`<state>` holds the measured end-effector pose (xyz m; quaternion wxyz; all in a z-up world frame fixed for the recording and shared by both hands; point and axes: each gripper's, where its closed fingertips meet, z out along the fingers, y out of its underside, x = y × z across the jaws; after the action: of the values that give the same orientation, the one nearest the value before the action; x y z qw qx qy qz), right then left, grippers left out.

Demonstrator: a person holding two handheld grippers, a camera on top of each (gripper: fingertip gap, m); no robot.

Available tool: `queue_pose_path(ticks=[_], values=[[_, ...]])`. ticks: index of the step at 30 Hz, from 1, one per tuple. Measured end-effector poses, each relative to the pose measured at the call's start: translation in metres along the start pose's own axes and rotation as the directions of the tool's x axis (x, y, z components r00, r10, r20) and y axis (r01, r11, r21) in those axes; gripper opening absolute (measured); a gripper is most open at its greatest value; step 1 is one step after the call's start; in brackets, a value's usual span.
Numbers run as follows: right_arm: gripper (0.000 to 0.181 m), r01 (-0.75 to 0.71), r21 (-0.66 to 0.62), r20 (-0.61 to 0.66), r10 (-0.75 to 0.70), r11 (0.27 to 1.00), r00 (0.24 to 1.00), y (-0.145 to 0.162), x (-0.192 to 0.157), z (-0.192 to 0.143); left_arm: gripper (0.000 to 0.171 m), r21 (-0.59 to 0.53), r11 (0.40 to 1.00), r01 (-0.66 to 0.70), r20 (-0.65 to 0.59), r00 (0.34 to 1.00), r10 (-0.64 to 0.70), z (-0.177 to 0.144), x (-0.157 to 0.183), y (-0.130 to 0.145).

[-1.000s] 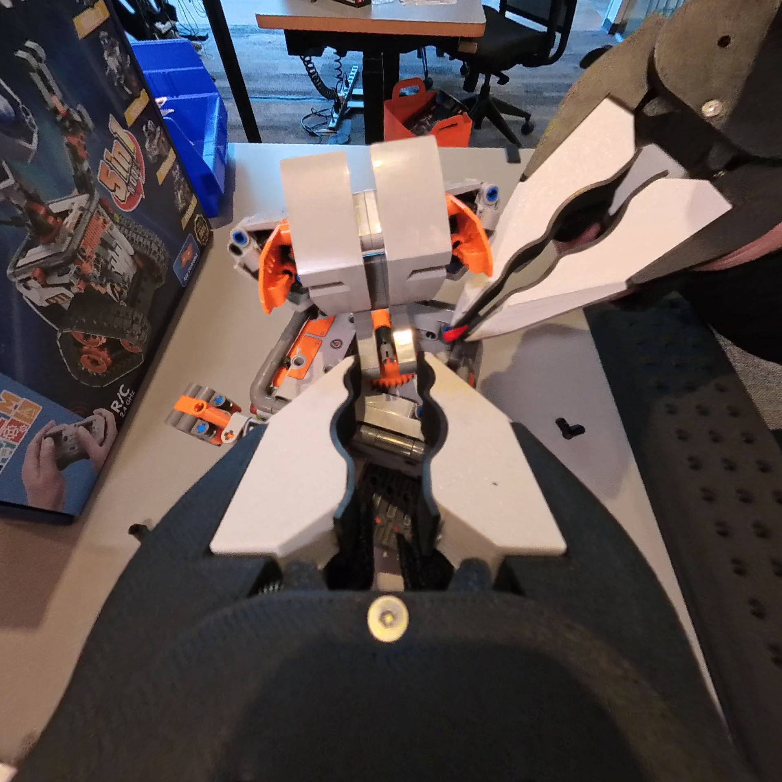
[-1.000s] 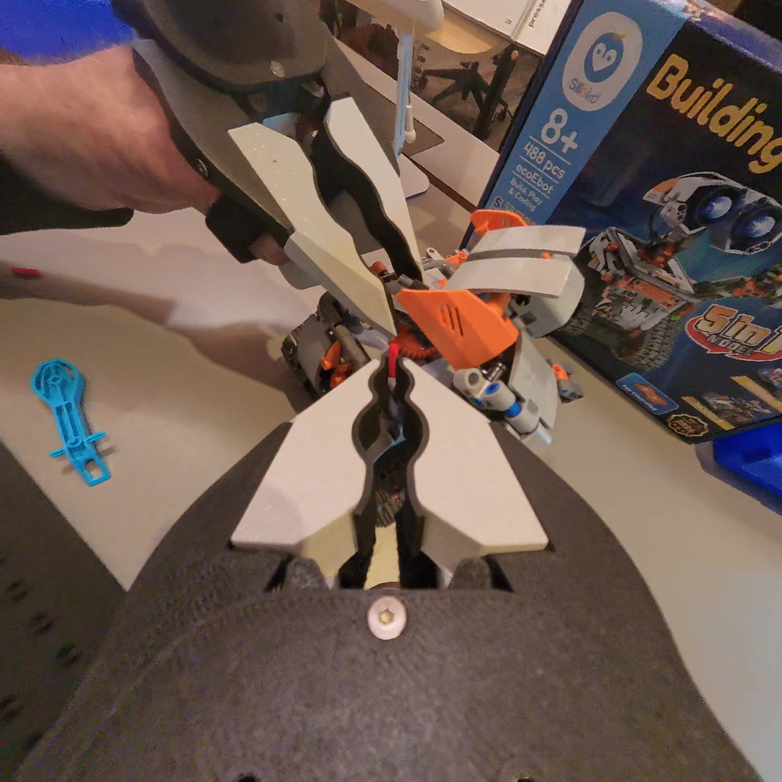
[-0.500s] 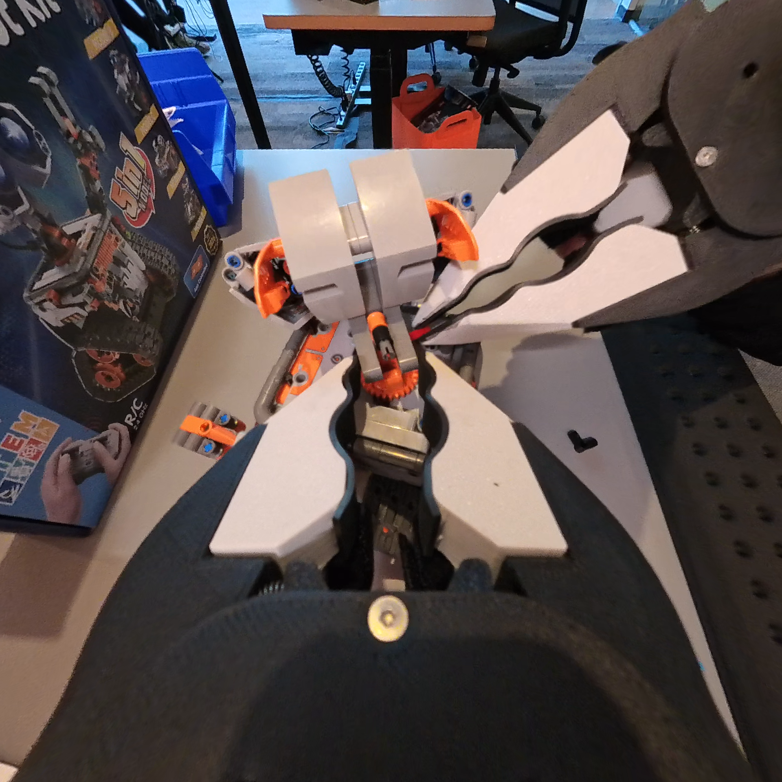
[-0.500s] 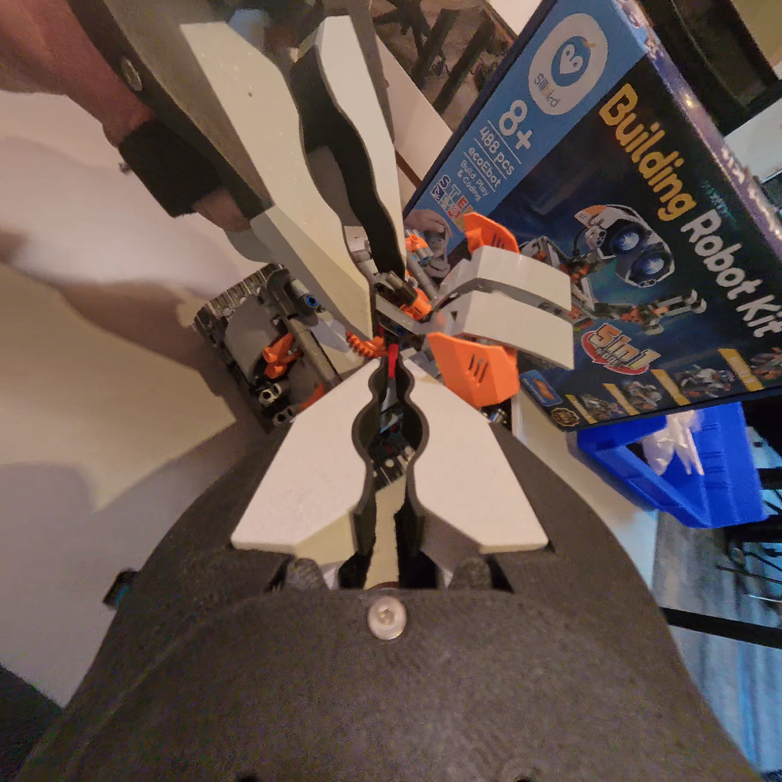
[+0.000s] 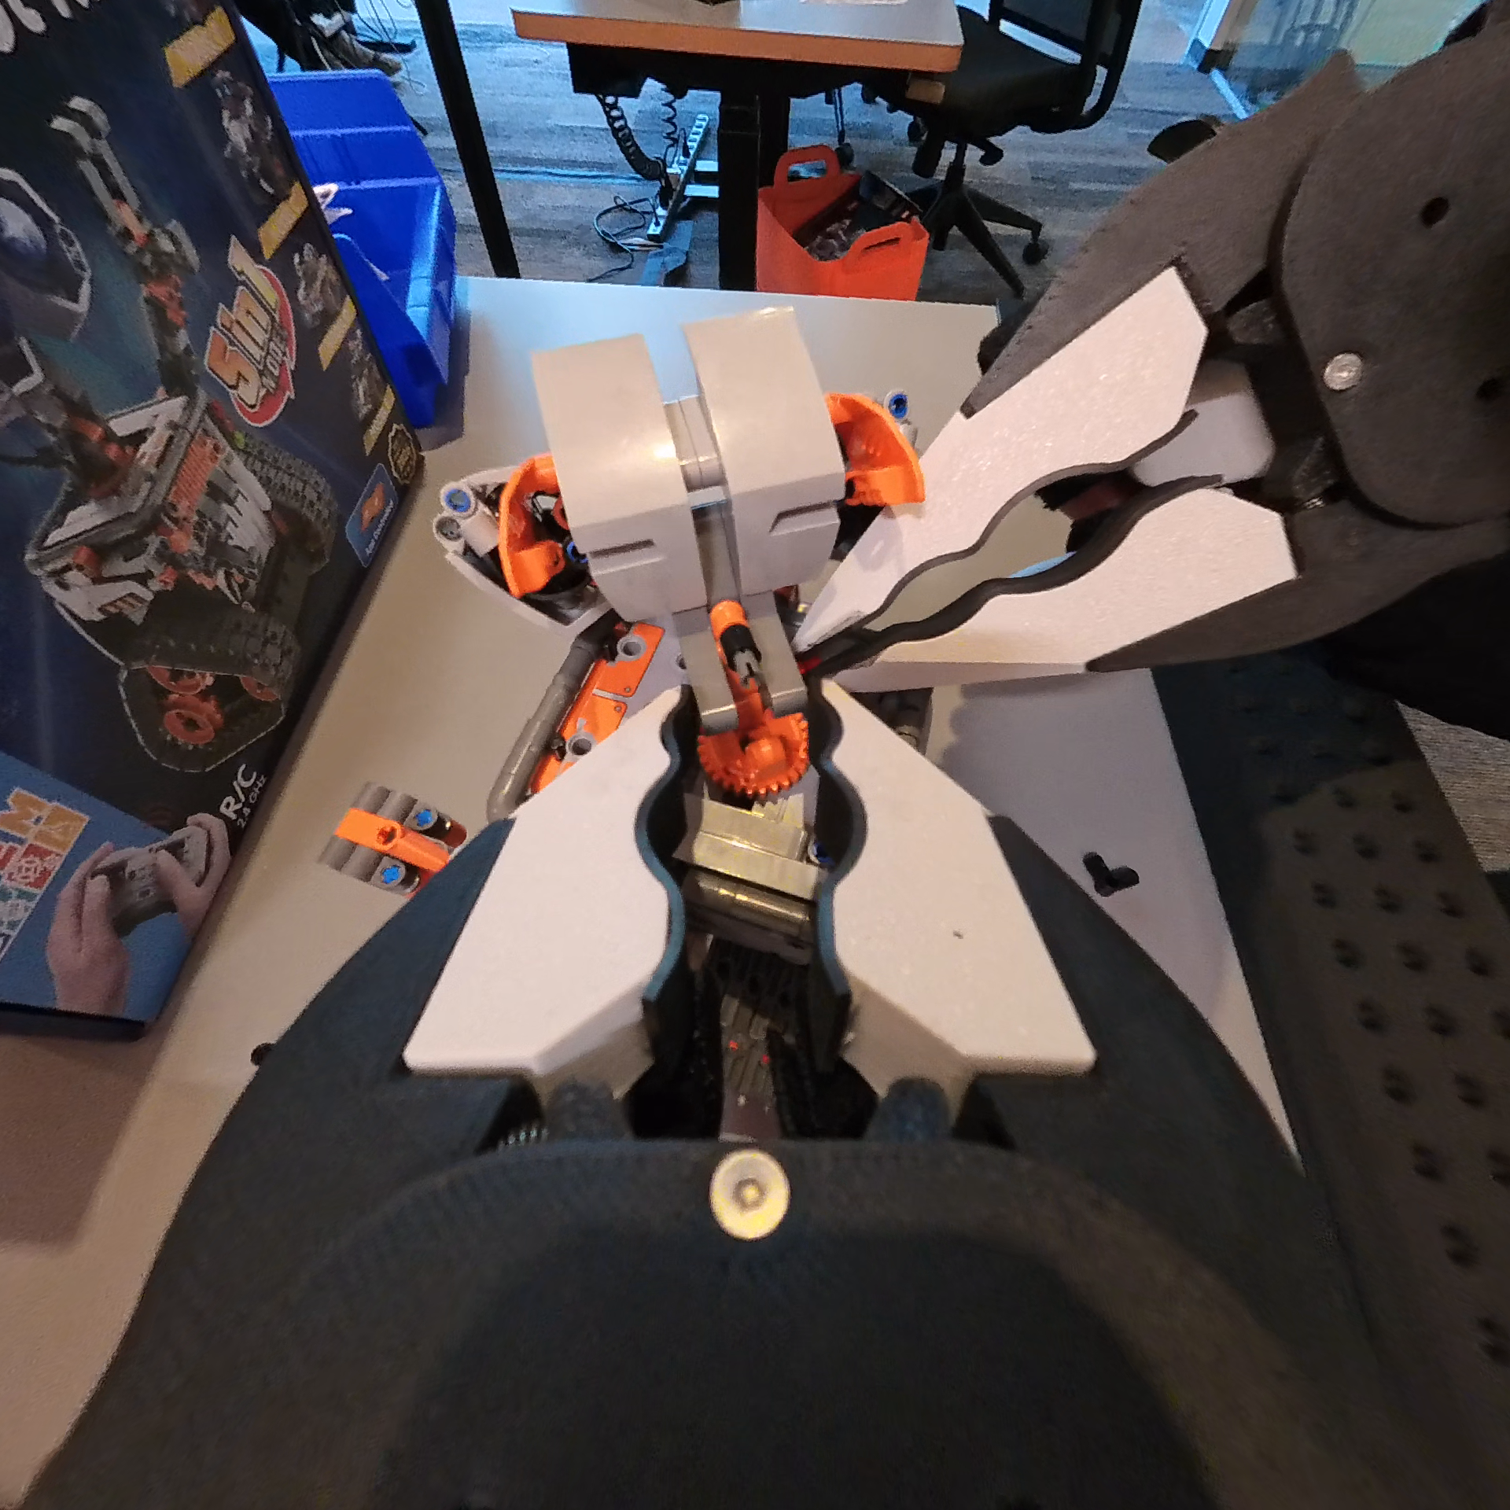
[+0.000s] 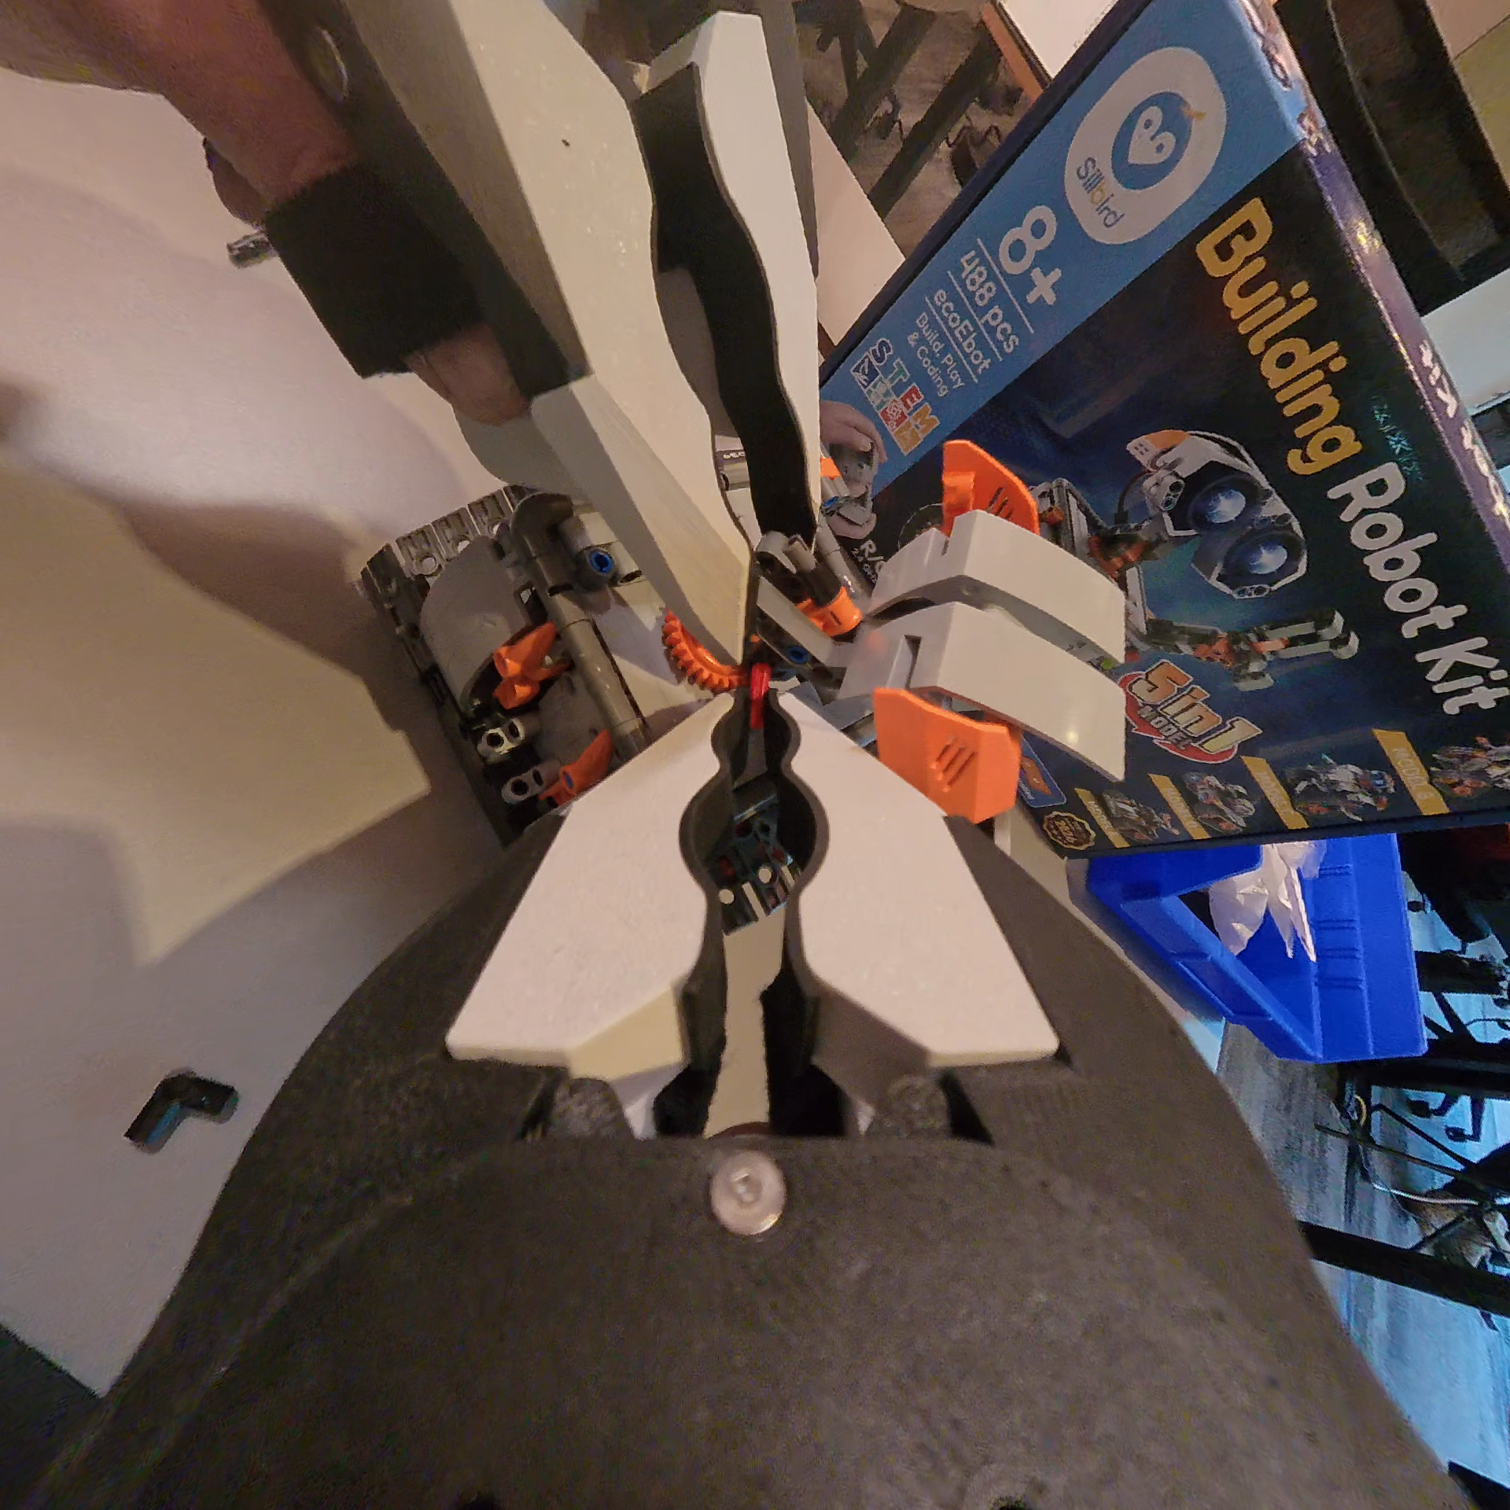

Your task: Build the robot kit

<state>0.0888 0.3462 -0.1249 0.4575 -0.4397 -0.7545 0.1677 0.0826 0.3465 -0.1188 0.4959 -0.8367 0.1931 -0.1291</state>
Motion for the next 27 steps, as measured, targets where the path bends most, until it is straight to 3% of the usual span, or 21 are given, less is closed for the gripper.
queue_pose_path(ticks=[16, 27], values=[[0.001, 0.023, -0.040, 0.013, -0.023, 0.999, 1.000, -0.0002, 0.0011, 0.0029, 0.026, 0.009, 0.992, 0.122, -0.089, 0.989, -0.121, 0.0009, -0.0020, -0.0014], [0.000, -0.043, -0.115, 0.016, 0.045, 0.992, 0.999, -0.0005, 0.0001, 0.0035, 0.025, 0.042, 0.992, 0.117, -0.041, 0.992, -0.115, 0.0003, -0.0013, 0.0000]])
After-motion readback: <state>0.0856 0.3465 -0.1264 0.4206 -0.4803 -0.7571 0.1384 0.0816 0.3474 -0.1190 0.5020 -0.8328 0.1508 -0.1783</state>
